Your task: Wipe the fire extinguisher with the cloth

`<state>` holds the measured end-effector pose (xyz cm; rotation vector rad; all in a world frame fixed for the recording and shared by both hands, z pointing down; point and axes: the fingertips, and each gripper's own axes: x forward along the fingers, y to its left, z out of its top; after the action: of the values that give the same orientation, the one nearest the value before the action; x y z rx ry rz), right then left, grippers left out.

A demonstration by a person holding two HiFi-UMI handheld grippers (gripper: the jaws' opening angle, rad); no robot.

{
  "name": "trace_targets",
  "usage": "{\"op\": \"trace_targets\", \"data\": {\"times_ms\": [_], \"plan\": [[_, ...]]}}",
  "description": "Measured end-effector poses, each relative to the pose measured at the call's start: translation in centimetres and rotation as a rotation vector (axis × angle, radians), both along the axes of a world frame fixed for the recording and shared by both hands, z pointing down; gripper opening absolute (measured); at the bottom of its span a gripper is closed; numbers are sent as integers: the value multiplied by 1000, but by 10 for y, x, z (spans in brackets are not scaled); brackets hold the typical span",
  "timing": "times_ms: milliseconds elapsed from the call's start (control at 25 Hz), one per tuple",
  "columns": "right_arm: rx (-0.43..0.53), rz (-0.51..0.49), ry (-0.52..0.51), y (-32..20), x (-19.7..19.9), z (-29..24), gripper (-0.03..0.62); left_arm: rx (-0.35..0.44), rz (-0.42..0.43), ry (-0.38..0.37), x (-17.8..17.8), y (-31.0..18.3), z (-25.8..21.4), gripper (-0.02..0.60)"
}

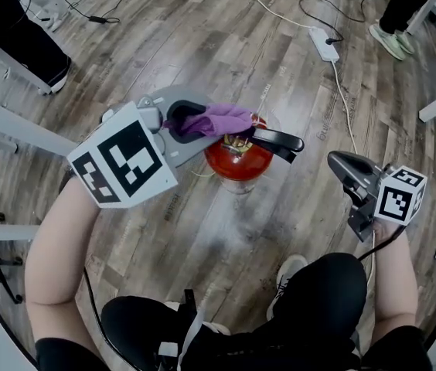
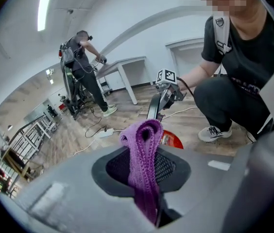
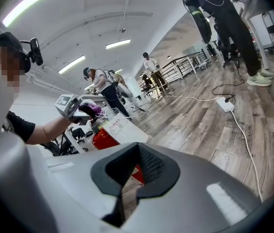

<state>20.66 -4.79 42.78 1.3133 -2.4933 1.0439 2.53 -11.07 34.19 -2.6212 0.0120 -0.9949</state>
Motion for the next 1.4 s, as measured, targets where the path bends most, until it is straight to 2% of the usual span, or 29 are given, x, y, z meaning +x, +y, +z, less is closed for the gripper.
{"op": "trace_targets", "data": {"times_ms": [160, 280, 440, 520, 760, 880, 1000, 1080, 1200, 1280, 1400], "plan": [[-5, 0, 3, 2, -4, -1, 5, -85, -79, 94, -12, -12, 0, 71], [-1, 2, 8, 2, -6, -2, 5, -32, -60, 80, -7, -8, -2, 71], [-4, 5, 6, 2, -9, -1, 5, 106, 20, 26, 12, 10, -8, 69], [-8, 8, 7, 3, -10, 1, 5, 159, 89, 20, 31, 25, -17, 69], [-18, 18, 1, 2, -12, 6, 5, 256, 288, 58, 87, 86, -44, 69], [-18, 18, -2, 1, -12, 6, 5, 249, 306, 82, 92, 90, -46, 69], [-22, 23, -4, 1, -11, 6, 5, 187, 271, 123, 85, 85, -48, 70], [-24, 26, -6, 1, -11, 6, 5, 190, 214, 108, 72, 72, -44, 71], [-24, 25, -6, 0, -12, 6, 5, 218, 67, 18, 28, 34, -24, 71], [-24, 26, -5, 1, -12, 5, 5, 203, -40, -19, -10, 12, -5, 71], [-22, 29, -10, 1, -13, 5, 5, 116, -202, 31, -54, -2, 13, 71]]}}
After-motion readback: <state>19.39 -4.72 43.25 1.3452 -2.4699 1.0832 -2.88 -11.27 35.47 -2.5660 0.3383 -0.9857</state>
